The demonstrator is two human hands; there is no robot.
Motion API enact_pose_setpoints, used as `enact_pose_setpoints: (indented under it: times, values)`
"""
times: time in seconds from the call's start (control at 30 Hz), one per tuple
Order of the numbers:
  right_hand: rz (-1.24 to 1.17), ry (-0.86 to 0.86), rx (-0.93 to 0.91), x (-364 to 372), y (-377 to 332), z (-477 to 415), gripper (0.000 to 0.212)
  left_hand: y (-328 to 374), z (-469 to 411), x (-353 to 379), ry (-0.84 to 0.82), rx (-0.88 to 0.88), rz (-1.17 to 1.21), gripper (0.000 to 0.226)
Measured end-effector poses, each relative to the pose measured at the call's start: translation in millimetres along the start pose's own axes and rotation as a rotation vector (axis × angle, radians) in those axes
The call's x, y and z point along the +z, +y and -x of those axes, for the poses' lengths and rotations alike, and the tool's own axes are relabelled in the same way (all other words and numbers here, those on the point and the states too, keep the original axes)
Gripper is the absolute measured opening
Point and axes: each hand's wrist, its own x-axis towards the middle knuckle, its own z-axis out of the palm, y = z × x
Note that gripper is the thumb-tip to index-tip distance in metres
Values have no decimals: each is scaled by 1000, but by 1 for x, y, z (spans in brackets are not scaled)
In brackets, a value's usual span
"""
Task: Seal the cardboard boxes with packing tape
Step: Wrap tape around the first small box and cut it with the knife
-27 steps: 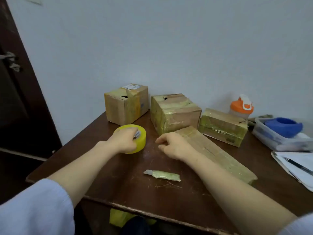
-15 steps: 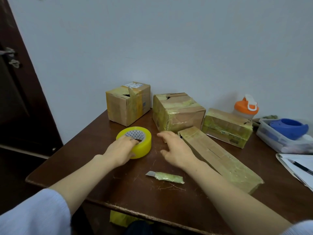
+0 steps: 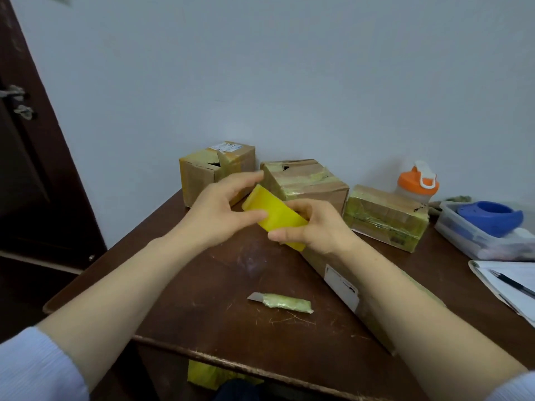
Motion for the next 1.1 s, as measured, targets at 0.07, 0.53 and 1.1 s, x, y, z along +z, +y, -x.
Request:
enact_pose_setpoints:
  times: [0.07, 0.53, 1.1]
  values:
    - [-373, 66, 48, -13, 0, 7, 51, 12, -3, 7, 159, -118, 203, 63]
    - [-601, 71, 33, -13, 22, 30, 53, 34, 6, 60, -17, -543, 883, 21]
    - [-443, -40, -82, -10, 33, 29, 37, 22, 10, 59, -31, -395, 801, 43]
